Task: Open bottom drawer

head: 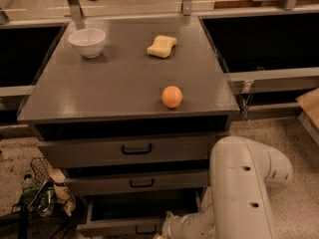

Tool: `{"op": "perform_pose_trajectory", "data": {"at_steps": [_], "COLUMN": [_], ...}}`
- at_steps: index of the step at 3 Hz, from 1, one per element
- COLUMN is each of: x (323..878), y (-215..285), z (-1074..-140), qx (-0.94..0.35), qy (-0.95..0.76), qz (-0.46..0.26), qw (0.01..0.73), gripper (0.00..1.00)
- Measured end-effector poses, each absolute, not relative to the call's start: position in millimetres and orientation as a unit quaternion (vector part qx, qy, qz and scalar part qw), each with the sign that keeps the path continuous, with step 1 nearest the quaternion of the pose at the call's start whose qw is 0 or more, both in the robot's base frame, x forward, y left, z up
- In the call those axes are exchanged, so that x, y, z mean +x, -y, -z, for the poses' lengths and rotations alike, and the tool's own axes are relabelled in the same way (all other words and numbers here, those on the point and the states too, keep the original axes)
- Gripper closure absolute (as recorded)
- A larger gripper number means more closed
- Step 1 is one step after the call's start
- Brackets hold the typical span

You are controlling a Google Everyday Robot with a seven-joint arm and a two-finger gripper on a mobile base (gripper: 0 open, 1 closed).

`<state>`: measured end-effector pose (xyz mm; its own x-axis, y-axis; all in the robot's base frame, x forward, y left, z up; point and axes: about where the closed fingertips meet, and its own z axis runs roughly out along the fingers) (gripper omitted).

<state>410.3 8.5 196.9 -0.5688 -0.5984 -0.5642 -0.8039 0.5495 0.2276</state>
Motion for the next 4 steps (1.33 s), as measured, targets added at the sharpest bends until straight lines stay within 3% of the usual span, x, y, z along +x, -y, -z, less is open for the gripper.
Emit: {"op": "perform_pose_trajectory", "data": {"at_steps": [4], "x": [381.1], "y": [-1.5], "z": [-194.7], "qx": [-0.417], "qy": [-0.855], "qz": [-0.233], "qw": [0.201], "gripper": [0.0]}}
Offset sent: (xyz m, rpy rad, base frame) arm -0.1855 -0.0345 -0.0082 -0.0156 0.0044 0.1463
